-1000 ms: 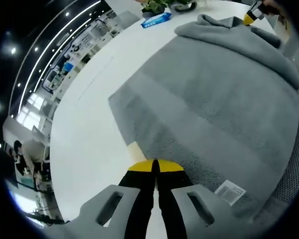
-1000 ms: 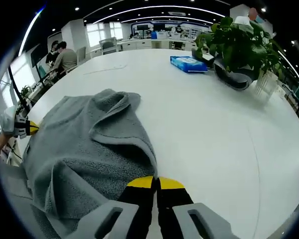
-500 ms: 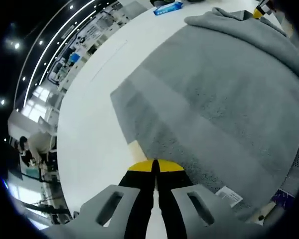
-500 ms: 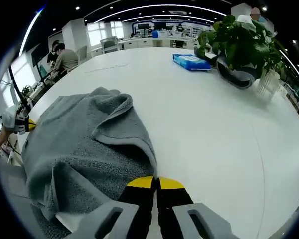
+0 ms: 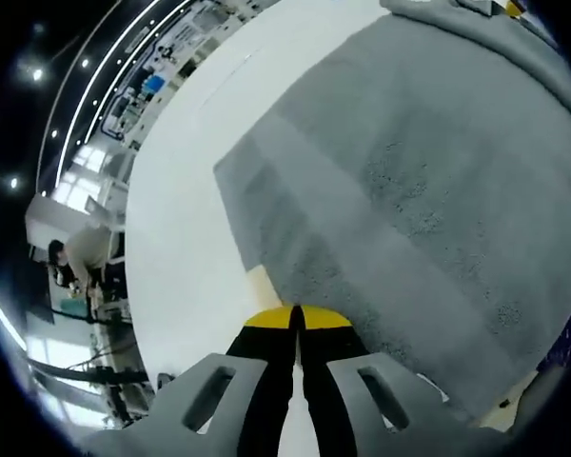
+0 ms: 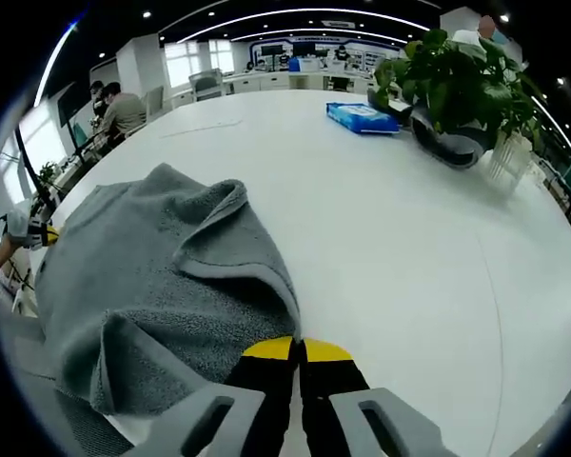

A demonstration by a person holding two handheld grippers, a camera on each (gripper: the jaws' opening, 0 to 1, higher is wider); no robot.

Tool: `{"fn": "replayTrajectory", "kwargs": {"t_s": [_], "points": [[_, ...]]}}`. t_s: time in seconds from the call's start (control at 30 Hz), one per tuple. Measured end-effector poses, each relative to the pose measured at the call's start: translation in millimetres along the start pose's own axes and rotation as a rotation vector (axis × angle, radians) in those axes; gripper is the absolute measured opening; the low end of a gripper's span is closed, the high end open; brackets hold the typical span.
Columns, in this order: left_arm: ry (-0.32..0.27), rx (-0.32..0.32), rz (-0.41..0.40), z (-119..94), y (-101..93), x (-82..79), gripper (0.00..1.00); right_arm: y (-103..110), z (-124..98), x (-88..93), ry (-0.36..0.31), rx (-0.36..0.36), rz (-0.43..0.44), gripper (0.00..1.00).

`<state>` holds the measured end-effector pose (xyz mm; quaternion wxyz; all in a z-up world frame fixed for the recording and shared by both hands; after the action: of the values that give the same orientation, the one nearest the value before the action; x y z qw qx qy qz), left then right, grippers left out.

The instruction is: Open the folded towel by lifting each exposed corner and separating the folded layers until the towel lies flat within the target outline without major curled edges

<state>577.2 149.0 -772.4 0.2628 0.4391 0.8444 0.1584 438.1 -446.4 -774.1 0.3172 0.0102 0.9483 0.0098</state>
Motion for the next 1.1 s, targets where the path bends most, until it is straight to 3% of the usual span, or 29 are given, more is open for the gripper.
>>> {"fn": "replayTrajectory", "kwargs": {"t_s": [0.27, 0.47, 0.6, 0.9, 1.1], "points": [[0.031, -0.022, 0.022, -4, 8.6, 13.4, 0.00, -5, 0, 0.8, 0.000, 0.015, 0.006, 0.00], [0.013, -0.025, -0.069, -3, 19.8, 21.4, 0.00, -9, 1, 1.2, -0.003, 0.034, 0.002, 0.00], [0.023, -0.034, -0.065, 0, 25.6, 27.0, 0.00, -12, 1, 0.6, -0.008, 0.048, -0.012, 0.00], [0.020, -0.043, -0.092, 3, 33.9, 31.2, 0.00, -19, 7, 0.2, -0.005, 0.085, -0.108, 0.00], [0.012, -0.043, -0.105, 3, 36.0, 32.4, 0.00, -21, 9, -2.3, -0.010, 0.117, -0.233, 0.00]]}}
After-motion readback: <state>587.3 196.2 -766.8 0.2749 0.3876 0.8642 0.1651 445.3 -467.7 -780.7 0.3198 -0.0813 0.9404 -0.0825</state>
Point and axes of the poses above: the point that each gripper's makers call its tool centre point, and the gripper's own axes: z roughly forward along the fingers, y roughly to its left, x roughly out of its underside, the point moved 7 cm from there along -z, roughly backward along the fingers, and after that the axes turned 1 degree about x, right-handed, at the moved point
